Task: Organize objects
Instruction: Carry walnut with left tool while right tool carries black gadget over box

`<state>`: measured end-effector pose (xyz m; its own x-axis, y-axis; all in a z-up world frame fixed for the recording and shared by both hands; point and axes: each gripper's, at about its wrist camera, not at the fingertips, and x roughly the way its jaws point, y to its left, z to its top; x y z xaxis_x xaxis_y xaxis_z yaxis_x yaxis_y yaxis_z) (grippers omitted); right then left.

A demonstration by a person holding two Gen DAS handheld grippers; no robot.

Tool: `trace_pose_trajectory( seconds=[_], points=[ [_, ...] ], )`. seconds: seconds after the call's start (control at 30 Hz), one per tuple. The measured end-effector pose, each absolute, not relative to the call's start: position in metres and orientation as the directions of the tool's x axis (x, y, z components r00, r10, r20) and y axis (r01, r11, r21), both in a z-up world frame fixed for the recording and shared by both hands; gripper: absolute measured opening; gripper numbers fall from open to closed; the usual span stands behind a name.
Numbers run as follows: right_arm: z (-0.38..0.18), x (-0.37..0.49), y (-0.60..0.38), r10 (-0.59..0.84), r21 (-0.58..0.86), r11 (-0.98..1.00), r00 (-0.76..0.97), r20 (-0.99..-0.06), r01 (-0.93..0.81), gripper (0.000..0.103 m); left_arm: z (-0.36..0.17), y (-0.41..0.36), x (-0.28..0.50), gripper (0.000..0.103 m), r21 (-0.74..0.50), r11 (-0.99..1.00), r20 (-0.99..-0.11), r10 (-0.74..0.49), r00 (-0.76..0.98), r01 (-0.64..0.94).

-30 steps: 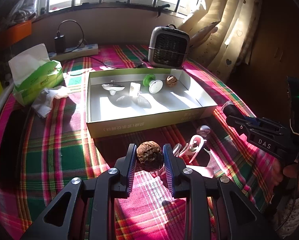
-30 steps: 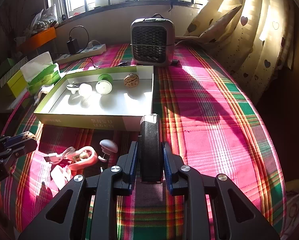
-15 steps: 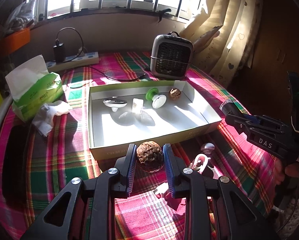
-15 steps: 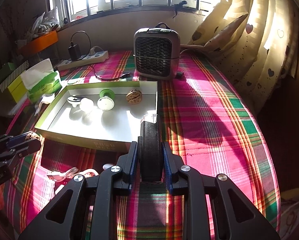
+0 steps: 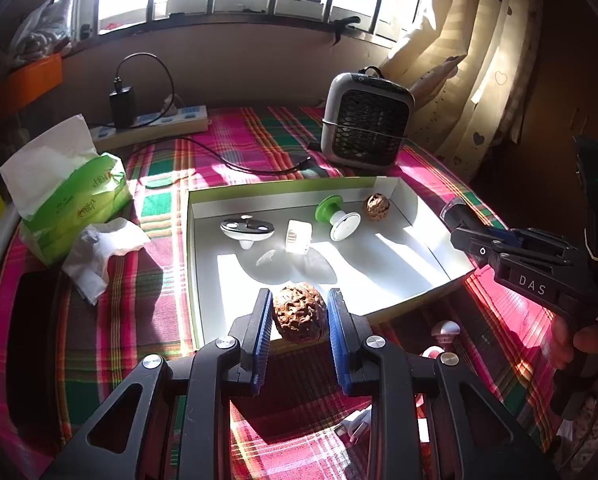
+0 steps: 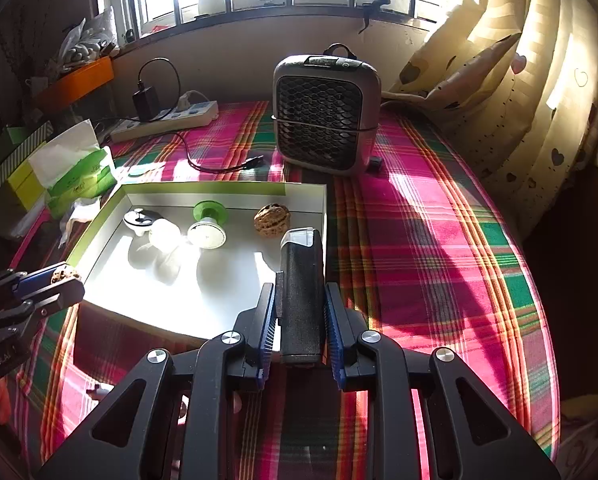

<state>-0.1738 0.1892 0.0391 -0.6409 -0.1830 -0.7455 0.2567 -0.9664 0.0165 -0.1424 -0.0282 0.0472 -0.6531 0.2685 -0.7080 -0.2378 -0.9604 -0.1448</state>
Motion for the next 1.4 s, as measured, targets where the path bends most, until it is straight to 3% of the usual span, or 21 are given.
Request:
trace_pose_trajectory(
  seconds=[1.0,1.4],
  points=[
    [0.020,-0.241,0.163,-0.137,-0.001,-0.973,-0.583,-0.801,0.230,0.025,0.022,-0.040,-0.189,0.024,-0.152,-0.972,-0.753,0.230,-0.617,-0.177],
    [0.013,-0.251,0.157,-0.202,0.076,-0.967,-0.550,-0.811,0.243,0.024,0.017,-0.041,-0.194,0.024,-0.154,-0.973,-0.759,0.229,-0.610,-0.174]
  ],
)
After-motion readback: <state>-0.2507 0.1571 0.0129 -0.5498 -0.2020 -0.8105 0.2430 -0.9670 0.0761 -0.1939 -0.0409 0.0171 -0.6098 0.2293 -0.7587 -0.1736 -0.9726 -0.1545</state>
